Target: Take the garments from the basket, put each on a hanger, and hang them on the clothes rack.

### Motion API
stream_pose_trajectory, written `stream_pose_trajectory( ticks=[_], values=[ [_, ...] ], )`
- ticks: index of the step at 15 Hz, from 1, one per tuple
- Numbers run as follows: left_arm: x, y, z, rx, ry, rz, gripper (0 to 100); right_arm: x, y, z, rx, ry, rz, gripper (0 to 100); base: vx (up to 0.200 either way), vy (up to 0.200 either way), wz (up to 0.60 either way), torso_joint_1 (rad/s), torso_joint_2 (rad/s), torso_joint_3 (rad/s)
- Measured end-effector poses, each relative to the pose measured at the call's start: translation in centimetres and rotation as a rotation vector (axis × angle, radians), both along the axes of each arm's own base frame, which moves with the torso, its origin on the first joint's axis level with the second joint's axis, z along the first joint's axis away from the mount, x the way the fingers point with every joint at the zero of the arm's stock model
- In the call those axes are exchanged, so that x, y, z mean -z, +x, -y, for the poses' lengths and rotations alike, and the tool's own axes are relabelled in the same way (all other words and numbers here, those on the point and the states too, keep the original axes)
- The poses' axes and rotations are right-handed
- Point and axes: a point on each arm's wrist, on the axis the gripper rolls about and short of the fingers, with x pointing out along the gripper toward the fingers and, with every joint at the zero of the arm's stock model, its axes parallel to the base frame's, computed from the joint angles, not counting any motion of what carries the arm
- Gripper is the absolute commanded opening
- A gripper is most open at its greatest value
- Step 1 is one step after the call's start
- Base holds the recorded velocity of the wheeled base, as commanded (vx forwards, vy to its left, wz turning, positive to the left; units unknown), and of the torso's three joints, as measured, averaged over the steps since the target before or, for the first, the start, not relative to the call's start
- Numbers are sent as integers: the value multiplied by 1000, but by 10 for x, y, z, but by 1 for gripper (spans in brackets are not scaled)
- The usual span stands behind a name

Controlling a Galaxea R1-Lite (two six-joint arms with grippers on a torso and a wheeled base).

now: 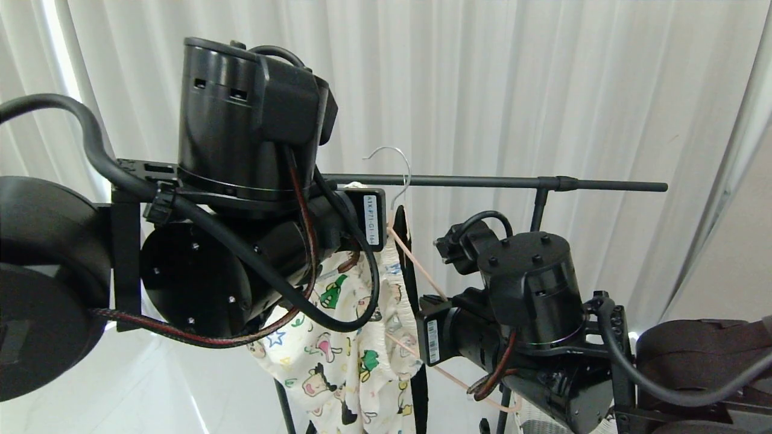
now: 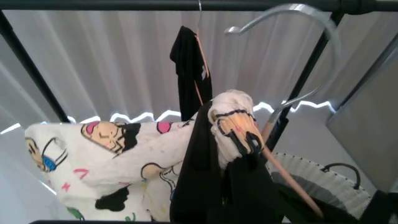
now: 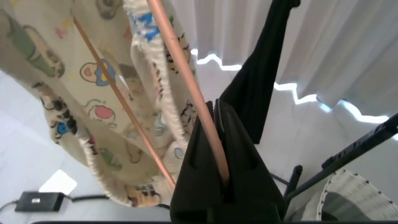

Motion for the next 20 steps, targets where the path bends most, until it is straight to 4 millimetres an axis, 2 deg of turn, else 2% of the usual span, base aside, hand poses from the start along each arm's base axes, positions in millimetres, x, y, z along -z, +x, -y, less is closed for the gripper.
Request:
stream_pose_trajectory(
  ticks=[1, 5, 8, 10, 13, 16, 20],
  values=[
    [0, 0, -1, -2, -1, 1, 100, -2, 0, 1, 9, 5, 8, 0, 0, 0, 0, 0, 0, 0],
    [-3, -3, -3, 0, -8, 7, 100, -9, 1, 3, 62, 34, 51, 0, 0, 0, 0, 0, 0, 0],
    [-4, -16, -5, 43, -5, 10, 100, -14, 6, 8, 90, 32, 75, 0, 0, 0, 0, 0, 0, 0],
    [3, -29, -10, 81, 31, -3, 100, -17, 12, 16, 118, 14, 99, 0, 0, 0, 0, 0, 0, 0],
    [14, -49, -28, 162, 81, -26, 100, -24, 16, 27, 147, 22, 113, 0, 0, 0, 0, 0, 0, 0],
    [21, -67, -50, 265, 141, -20, 100, -22, 12, 38, 148, -5, 117, 0, 0, 0, 0, 0, 0, 0],
    [20, -71, -90, 428, 189, 18, 100, -11, -8, 64, 85, -60, 165, 0, 0, 0, 0, 0, 0, 0]
  ],
)
